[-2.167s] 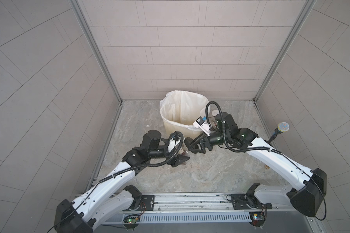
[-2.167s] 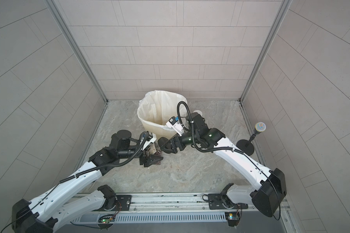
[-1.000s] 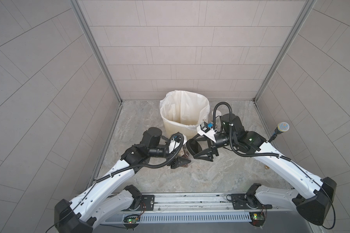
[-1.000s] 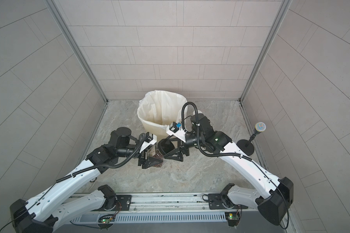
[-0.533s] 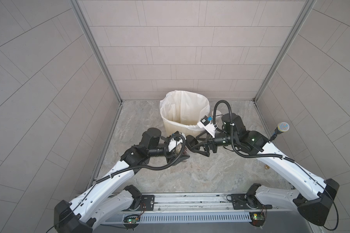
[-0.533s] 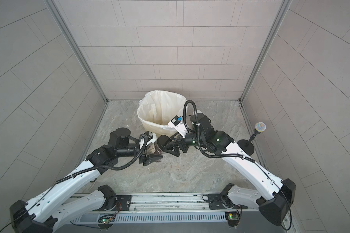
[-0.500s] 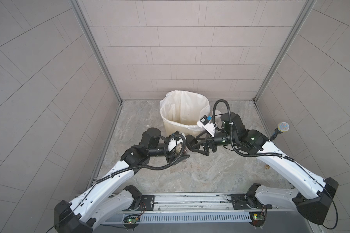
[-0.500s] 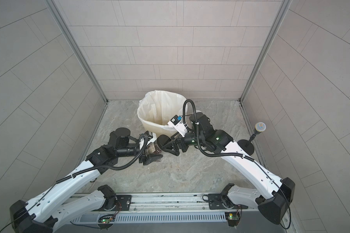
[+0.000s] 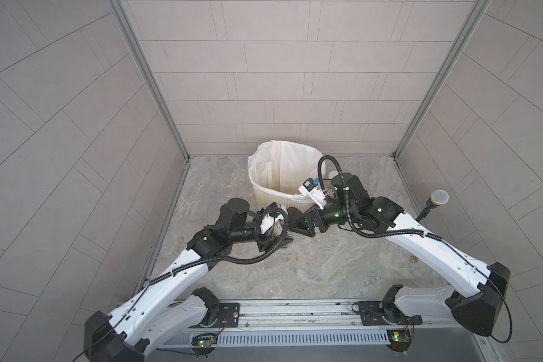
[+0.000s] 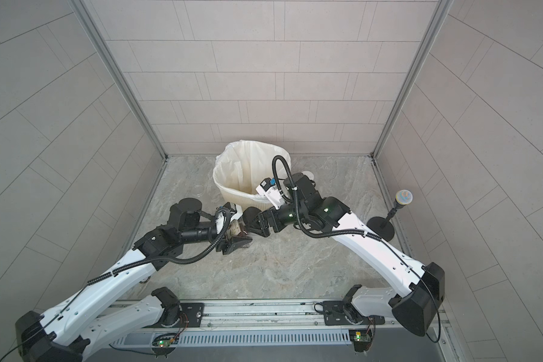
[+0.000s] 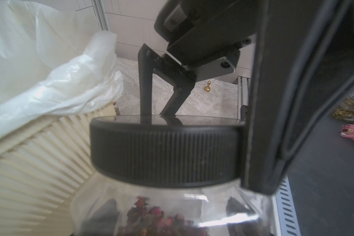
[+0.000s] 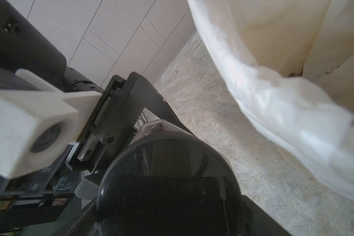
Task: Empty the moldy dried flower tea in the jars
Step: Unscrew the lid from the jar.
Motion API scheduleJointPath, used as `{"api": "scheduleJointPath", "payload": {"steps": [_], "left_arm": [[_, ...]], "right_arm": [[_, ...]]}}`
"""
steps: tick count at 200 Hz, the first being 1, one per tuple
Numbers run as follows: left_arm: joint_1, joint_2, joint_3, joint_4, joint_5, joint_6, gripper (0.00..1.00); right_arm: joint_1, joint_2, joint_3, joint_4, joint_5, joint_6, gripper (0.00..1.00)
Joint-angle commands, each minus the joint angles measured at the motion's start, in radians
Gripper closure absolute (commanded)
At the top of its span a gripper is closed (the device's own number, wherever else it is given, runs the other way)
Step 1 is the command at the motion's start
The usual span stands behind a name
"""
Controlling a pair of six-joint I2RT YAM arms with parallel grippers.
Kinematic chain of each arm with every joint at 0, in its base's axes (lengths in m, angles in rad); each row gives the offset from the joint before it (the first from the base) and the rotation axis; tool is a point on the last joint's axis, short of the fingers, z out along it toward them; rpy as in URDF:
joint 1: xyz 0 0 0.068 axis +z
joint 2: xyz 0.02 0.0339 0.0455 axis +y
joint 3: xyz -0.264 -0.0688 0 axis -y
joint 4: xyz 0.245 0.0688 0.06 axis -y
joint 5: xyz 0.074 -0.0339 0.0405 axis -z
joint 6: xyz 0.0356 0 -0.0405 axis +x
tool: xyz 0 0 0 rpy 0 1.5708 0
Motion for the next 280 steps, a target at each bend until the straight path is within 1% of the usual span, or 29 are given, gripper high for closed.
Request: {"api": "scheduleJointPath", "payload": {"steps": [1, 26, 42, 57, 78, 94, 112, 123, 134, 138, 143, 154, 165, 173, 184, 196, 226, 246, 280], "left_arm": [[0.004, -0.006, -0.004, 0.040, 0.015, 0.008, 0.30], [0.004, -0.004, 0.000, 0.029, 0.041, -0.001, 0.30], [0.004, -0.004, 0.005, 0.026, 0.075, -0.015, 0.30], [0.004, -0.001, 0.014, 0.025, 0.106, -0.036, 0.30], [0.004, 0.005, 0.031, 0.020, 0.165, -0.059, 0.30], [0.004, 0.009, 0.042, 0.022, 0.212, -0.083, 0.30], [0.005, 0.005, 0.046, 0.008, 0.240, -0.077, 0.30], [0.004, 0.001, 0.046, 0.006, 0.250, -0.077, 0.30], [0.004, 0.001, 0.049, 0.008, 0.266, -0.088, 0.30], [0.004, 0.002, 0.049, 0.010, 0.271, -0.093, 0.30], [0.004, 0.002, 0.050, 0.011, 0.276, -0.098, 0.30], [0.004, 0.001, 0.044, 0.019, 0.277, -0.109, 0.30], [0.004, -0.003, 0.039, 0.023, 0.270, -0.110, 0.30], [0.004, -0.006, 0.035, 0.026, 0.257, -0.107, 0.30], [0.004, -0.011, 0.029, 0.020, 0.236, -0.092, 0.30], [0.004, -0.013, 0.027, 0.012, 0.212, -0.077, 0.30], [0.004, -0.015, 0.013, 0.009, 0.176, -0.057, 0.30], [0.005, -0.016, 0.006, 0.014, 0.167, -0.053, 0.30], [0.007, -0.014, 0.000, 0.005, 0.154, -0.038, 0.30]], "right_arm": [[0.010, 0.009, 0.029, -0.008, -0.001, -0.010, 0.01], [0.013, 0.024, 0.047, -0.083, 0.000, -0.090, 0.08], [0.010, 0.029, 0.053, -0.131, -0.008, -0.178, 0.12], [0.004, 0.030, 0.053, -0.162, -0.045, -0.280, 0.16], [0.002, 0.021, 0.042, -0.179, -0.110, -0.463, 0.20], [0.002, 0.014, 0.042, -0.188, -0.166, -0.603, 0.20], [-0.003, 0.012, 0.043, -0.213, -0.247, -0.770, 0.20], [-0.008, 0.015, 0.049, -0.258, -0.301, -0.884, 0.20], [-0.011, 0.021, 0.065, -0.345, -0.371, -1.022, 0.23], [-0.011, 0.023, 0.070, -0.370, -0.384, -1.081, 0.22], [-0.011, 0.025, 0.073, -0.386, -0.391, -1.113, 0.22], [-0.011, 0.026, 0.073, -0.390, -0.381, -1.117, 0.19], [-0.011, 0.023, 0.072, -0.392, -0.365, -1.113, 0.13], [-0.011, 0.016, 0.065, -0.375, -0.351, -1.093, 0.08], [-0.011, -0.011, 0.042, -0.316, -0.324, -1.031, 0.00], [-0.011, -0.049, 0.011, -0.238, -0.301, -0.941, 0.00], [-0.015, -0.126, -0.045, -0.118, -0.276, -0.807, 0.00], [-0.016, -0.145, -0.050, -0.101, -0.285, -0.767, 0.00], [-0.023, -0.136, -0.038, -0.097, -0.293, -0.702, 0.00]]}}
